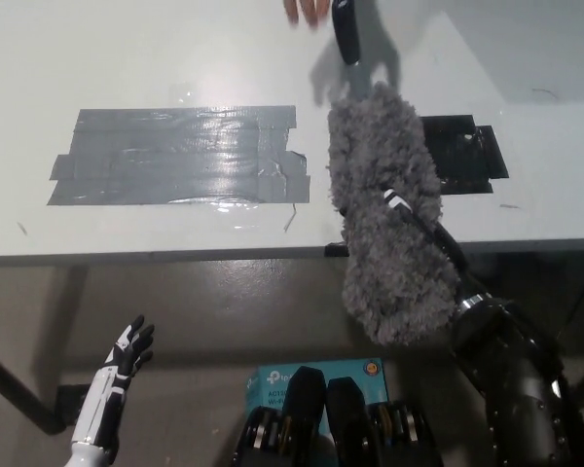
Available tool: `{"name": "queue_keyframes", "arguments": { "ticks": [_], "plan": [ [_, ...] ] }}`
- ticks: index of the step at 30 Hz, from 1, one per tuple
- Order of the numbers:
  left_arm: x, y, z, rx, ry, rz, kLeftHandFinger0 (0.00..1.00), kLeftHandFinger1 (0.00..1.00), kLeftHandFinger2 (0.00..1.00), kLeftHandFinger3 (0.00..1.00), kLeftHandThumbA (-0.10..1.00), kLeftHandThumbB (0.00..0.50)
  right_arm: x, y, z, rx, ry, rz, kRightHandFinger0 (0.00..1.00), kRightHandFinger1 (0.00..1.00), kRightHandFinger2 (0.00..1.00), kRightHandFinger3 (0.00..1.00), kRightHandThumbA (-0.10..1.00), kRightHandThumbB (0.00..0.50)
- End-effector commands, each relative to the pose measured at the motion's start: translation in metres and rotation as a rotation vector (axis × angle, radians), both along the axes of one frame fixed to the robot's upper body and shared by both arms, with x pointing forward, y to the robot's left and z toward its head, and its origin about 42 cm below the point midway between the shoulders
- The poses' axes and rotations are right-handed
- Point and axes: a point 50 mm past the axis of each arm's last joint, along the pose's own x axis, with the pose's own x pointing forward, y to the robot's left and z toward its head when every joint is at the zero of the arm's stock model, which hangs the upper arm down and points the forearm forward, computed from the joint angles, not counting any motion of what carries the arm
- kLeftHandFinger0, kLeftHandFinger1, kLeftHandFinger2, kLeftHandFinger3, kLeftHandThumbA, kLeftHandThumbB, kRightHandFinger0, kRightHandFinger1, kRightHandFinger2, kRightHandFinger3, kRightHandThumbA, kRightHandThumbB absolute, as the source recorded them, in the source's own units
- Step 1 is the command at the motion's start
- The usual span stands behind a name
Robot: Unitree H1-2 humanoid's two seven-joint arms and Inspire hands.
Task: A grey duster is kept infront of the robot in the middle of the table and the robot extends its right arm to grab the duster, picks it up and hands it to a person
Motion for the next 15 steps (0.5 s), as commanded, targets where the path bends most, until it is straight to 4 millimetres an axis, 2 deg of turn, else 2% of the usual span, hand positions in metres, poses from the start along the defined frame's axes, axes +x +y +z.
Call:
{"name": "queue_keyframes", "arguments": {
  "ticks": [1, 14, 15],
  "plan": [
    [0.0163, 0.0048, 0.0268, 0.017, -0.098, -0.03, 1.0, 1.0, 1.0, 1.0, 1.0, 0.375, -0.0034, 0.0069, 0.0659, 0.288, -0.097, 0.056, 0.0, 0.42, 0.82, 1.0, -0.1, 0.131],
    [0.0187, 0.0056, 0.029, 0.021, -0.108, -0.027, 1.0, 1.0, 1.0, 1.0, 1.0, 0.386, -0.0033, 0.0109, 0.0675, 0.285, -0.061, 0.078, 0.0, 0.43, 0.83, 1.0, -0.1, 0.134],
    [0.0187, 0.0056, 0.0293, 0.023, -0.11, -0.027, 1.0, 1.0, 1.0, 1.0, 1.0, 0.385, -0.0038, 0.0119, 0.0676, 0.272, -0.058, 0.094, 0.0, 0.47, 0.86, 1.0, -0.1, 0.128]
  ]
}}
